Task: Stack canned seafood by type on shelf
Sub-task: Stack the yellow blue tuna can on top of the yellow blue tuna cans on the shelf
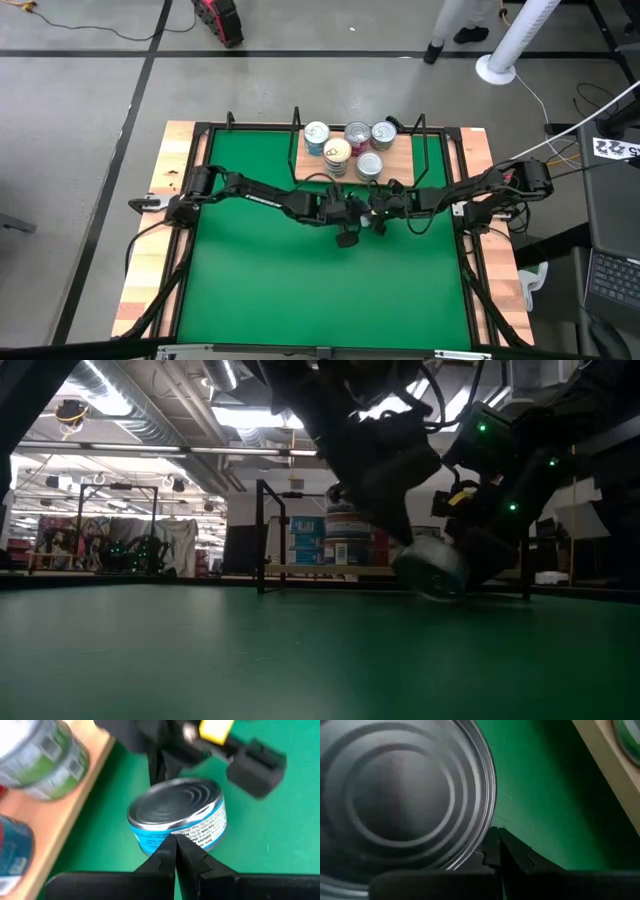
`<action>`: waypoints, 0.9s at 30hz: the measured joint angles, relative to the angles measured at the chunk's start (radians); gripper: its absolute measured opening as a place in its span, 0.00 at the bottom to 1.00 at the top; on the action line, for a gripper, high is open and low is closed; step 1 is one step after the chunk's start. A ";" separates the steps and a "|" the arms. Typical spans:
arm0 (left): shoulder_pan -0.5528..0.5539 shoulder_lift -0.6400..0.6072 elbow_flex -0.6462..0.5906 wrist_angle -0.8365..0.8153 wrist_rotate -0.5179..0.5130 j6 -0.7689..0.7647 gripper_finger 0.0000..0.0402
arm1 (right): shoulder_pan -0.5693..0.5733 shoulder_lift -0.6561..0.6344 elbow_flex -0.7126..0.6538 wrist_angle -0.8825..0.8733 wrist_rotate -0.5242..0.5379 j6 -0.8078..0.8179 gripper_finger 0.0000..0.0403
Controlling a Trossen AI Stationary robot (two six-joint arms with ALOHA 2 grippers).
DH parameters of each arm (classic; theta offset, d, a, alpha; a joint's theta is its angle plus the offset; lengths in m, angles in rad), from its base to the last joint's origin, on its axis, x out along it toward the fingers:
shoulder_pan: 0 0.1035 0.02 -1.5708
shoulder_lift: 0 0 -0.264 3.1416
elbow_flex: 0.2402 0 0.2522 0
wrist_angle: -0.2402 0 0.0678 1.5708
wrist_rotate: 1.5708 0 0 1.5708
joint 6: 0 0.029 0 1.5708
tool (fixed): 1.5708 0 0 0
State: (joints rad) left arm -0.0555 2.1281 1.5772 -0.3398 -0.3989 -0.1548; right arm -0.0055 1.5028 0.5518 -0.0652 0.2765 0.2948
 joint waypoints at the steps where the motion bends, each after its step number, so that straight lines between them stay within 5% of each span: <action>1: 0.000 0.000 0.008 -0.001 -0.003 0.001 0.00 | 0.000 0.000 0.000 0.001 -0.001 -0.007 0.01; 27: 0.006 0.006 0.008 0.037 0.001 0.057 0.01 | 0.001 0.002 0.064 0.005 -0.179 -0.114 0.01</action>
State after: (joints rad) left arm -0.0490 2.1345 1.5848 -0.3027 -0.3977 -0.0975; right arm -0.0046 1.5047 0.6163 -0.0606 0.0979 0.1805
